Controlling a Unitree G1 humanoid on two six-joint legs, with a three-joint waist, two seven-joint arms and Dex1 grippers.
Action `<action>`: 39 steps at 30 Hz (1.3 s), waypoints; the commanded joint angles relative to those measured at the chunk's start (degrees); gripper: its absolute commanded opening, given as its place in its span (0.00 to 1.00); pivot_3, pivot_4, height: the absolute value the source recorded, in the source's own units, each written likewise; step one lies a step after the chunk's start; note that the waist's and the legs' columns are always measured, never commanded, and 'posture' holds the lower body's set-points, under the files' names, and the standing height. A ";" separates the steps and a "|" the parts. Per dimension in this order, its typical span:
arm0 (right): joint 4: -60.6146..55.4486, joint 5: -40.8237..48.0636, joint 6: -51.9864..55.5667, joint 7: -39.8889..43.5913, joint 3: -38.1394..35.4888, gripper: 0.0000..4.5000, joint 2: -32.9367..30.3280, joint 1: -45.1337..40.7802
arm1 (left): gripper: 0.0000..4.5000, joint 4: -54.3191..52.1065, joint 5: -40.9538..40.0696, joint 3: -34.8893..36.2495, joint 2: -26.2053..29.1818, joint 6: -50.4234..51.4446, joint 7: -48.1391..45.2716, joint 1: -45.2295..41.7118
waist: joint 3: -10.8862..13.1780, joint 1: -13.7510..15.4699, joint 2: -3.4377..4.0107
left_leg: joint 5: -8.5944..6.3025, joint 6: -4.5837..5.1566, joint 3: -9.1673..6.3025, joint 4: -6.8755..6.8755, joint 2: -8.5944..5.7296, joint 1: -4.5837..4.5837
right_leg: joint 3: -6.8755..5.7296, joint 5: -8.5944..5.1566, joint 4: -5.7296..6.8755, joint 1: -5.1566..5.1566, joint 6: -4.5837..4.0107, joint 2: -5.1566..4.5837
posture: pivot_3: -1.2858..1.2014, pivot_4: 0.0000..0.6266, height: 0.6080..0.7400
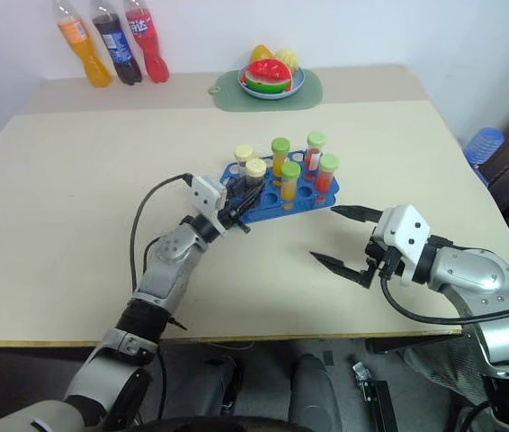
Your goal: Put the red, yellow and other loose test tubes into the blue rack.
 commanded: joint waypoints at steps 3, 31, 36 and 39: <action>-3.58 1.56 0.56 -1.44 -2.21 1.00 0.48 1.42 | 0.17 2.10 0.49 0.90 -0.63 -1.80 -1.77 -1.72 | 0.00 0.17 0.00 | 0.00 0.01 -0.01 0.02 -0.01 -0.01 | 0.00 0.00 0.00 0.00 0.01 0.00 | 0.52 0.24 1.00; -3.38 0.94 -2.69 -4.57 -6.28 1.00 4.22 13.22 | 0.99 -23.93 -13.82 15.24 21.30 15.59 -17.22 18.16 | -0.02 -0.17 0.03 | -0.19 0.32 -0.02 -0.11 0.13 0.16 | 0.23 0.01 0.04 -0.02 0.02 0.14 | 0.52 0.24 1.00; -2.48 2.11 -2.26 -5.46 -8.52 1.00 5.51 14.35 | 0.99 -26.25 -16.44 20.02 26.73 18.11 -19.58 24.70 | -0.02 0.10 0.03 | -0.22 0.36 -0.02 -0.08 0.12 0.19 | 0.26 0.02 0.02 0.05 0.00 0.14 | 0.52 0.24 1.00; -1.98 2.41 -1.80 -6.72 -9.83 1.00 6.38 14.67 | 0.99 -27.58 -18.08 22.53 28.95 19.32 -20.69 27.84 | -0.02 -0.13 0.03 | -0.23 0.37 0.00 -0.17 0.15 0.27 | 0.26 0.01 0.02 0.06 -0.01 0.14 | 0.52 0.24 1.00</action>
